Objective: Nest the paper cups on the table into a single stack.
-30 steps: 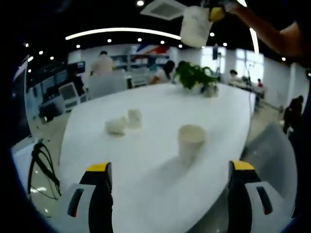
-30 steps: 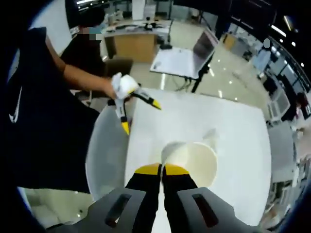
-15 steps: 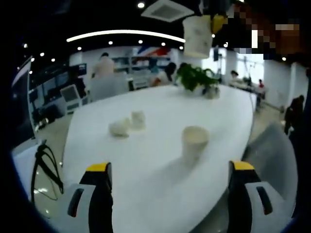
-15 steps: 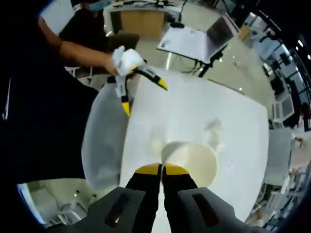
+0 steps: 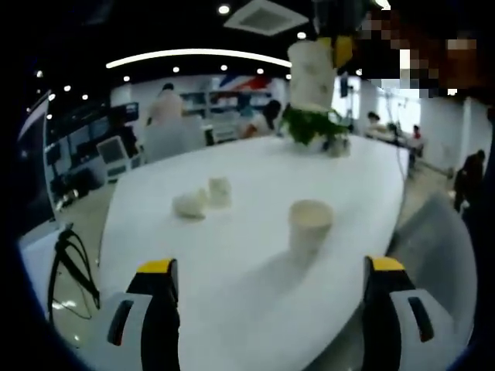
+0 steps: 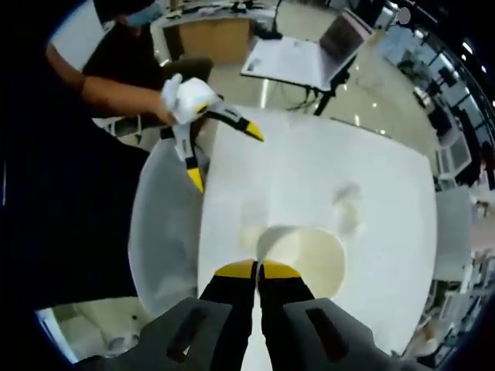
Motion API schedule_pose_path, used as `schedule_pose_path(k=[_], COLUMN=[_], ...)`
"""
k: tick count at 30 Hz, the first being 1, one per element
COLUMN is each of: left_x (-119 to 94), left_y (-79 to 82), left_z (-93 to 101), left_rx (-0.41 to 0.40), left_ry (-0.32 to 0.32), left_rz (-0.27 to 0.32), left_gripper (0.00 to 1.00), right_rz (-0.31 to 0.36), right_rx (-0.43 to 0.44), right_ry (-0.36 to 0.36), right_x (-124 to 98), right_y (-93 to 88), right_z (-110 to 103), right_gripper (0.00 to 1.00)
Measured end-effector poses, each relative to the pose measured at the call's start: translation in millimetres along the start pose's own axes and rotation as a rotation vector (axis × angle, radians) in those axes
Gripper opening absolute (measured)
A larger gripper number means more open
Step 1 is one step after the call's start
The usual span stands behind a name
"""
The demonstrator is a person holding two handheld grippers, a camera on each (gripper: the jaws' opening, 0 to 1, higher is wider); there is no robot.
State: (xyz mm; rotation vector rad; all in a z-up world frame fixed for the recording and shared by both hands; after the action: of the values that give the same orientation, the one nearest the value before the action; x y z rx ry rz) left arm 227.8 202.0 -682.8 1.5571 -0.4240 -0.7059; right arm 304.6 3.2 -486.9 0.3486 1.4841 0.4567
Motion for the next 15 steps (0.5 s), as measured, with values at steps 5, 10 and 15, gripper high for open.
schedule_pose_path(k=[5, 10, 15], left_x=[2.2, 6.1, 8.7], left_y=[-2.0, -1.7, -1.4], left_z=[2.7, 5.8, 7.6], left_rx=[-0.004, -0.002, -0.004], left_ry=[0.001, -0.016, -0.017], left_rz=[0.004, 0.025, 0.032], left_gripper=[0.99, 0.99, 0.99], right_rz=[-0.011, -0.003, -0.011], right_rx=[0.012, 0.036, 0.05], right_ry=[0.006, 0.026, 0.037], right_x=[14.0, 30.0, 45.4], right_y=[-7.8, -14.2, -19.6], right_z=[-1.7, -4.2, -7.7], right_gripper=[0.0, 0.0, 0.0])
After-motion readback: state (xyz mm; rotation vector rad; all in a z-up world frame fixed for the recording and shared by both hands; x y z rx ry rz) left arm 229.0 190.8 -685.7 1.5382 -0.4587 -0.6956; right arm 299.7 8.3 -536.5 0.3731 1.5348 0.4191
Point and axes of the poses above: the point that each gripper's makers call its tool centre point, and the gripper's own axes: x roughly forward along the fingers, z roughly to its right, y roughly out of its top, the point moved 8 cm from there along -x, roughly backward along the fingers, and after that the axes turned 15 degrees about z, right-handed, at the moved point
